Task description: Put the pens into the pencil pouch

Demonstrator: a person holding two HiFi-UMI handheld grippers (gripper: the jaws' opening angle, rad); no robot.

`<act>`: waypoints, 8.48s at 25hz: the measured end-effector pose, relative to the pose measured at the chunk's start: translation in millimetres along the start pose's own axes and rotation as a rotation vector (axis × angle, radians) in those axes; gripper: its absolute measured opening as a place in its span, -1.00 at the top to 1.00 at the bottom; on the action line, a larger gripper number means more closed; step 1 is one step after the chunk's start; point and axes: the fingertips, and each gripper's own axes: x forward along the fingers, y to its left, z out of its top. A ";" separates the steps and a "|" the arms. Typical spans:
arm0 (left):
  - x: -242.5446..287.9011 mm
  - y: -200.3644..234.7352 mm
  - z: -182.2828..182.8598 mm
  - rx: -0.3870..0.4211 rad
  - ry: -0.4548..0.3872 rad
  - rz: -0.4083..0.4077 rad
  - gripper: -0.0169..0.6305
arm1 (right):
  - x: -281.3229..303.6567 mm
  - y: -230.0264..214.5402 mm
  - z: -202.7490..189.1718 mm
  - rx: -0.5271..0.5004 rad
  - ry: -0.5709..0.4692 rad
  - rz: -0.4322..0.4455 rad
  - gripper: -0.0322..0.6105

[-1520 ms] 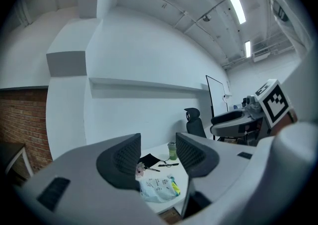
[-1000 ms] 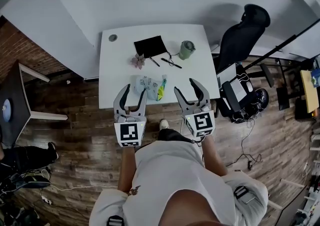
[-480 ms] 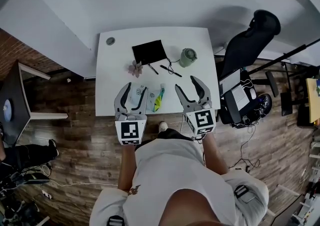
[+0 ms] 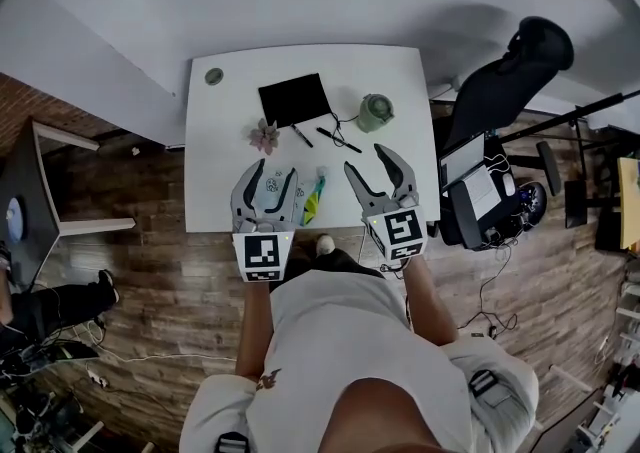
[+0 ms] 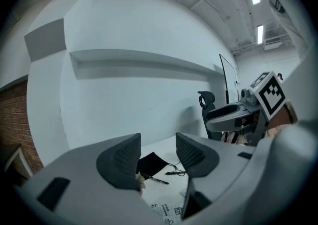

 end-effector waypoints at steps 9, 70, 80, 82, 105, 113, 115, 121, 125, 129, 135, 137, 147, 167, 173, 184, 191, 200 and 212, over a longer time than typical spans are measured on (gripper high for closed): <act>20.9 8.7 -32.7 -0.013 0.075 -0.024 0.29 | 36.7 15.6 -30.9 -0.018 0.102 0.070 0.17; 132.5 45.0 -144.3 -0.109 0.297 -0.317 0.38 | 213.0 57.8 -252.0 -0.103 0.751 0.295 0.69; 126.4 47.5 -139.1 -0.116 0.276 -0.323 0.39 | 210.8 60.6 -250.3 -0.089 0.769 0.276 0.78; 125.2 47.7 -139.3 -0.117 0.273 -0.324 0.39 | 209.0 60.7 -247.6 -0.088 0.763 0.264 0.78; 78.1 -8.1 -140.1 -0.060 0.302 -0.306 0.44 | 112.8 44.6 -208.8 -0.100 0.646 0.205 0.78; 49.1 -42.8 -153.1 -0.035 0.351 -0.295 0.44 | 61.3 50.0 -211.6 -0.110 0.628 0.234 0.78; 40.7 -51.2 -162.1 -0.036 0.378 -0.292 0.45 | 49.9 52.6 -214.7 -0.113 0.631 0.245 0.78; 22.0 -72.9 -184.8 -0.027 0.438 -0.273 0.46 | 18.1 61.5 -227.9 -0.120 0.640 0.275 0.78; 16.8 -81.9 -197.0 -0.007 0.476 -0.261 0.46 | -0.6 67.3 -236.4 -0.124 0.650 0.296 0.78; 15.2 -86.0 -213.3 0.043 0.519 -0.241 0.47 | -16.4 75.0 -245.3 -0.128 0.662 0.321 0.78; 10.7 -88.6 -239.7 0.093 0.610 -0.220 0.49 | -36.6 86.3 -254.8 -0.124 0.689 0.347 0.78; 10.6 -88.8 -249.6 0.106 0.645 -0.213 0.50 | -41.7 89.0 -258.9 -0.123 0.700 0.356 0.78; 12.5 -77.6 -256.1 0.073 0.674 -0.141 0.95 | -48.1 102.4 -269.4 -0.167 0.753 0.437 0.78; -4.4 -62.1 -211.7 -0.126 0.534 -0.209 0.96 | 10.6 137.5 -248.1 -0.349 0.765 0.574 0.78; -4.5 -63.0 -212.2 -0.157 0.525 -0.229 0.96 | 28.0 151.4 -236.4 -0.394 0.756 0.607 0.78; 0.6 -54.6 -208.5 -0.304 0.492 -0.256 0.96 | 62.6 170.6 -223.5 -0.385 0.692 0.654 0.78; 6.2 -37.8 -209.8 -0.397 0.470 -0.232 0.96 | 90.9 183.3 -220.6 -0.335 0.631 0.681 0.78; 22.8 -27.5 -221.3 -0.359 0.503 -0.220 0.96 | 108.5 173.5 -228.5 -0.322 0.614 0.658 0.73; 44.5 -34.8 -227.8 -0.286 0.553 -0.258 0.96 | 106.6 126.8 -221.3 -0.255 0.608 0.542 0.56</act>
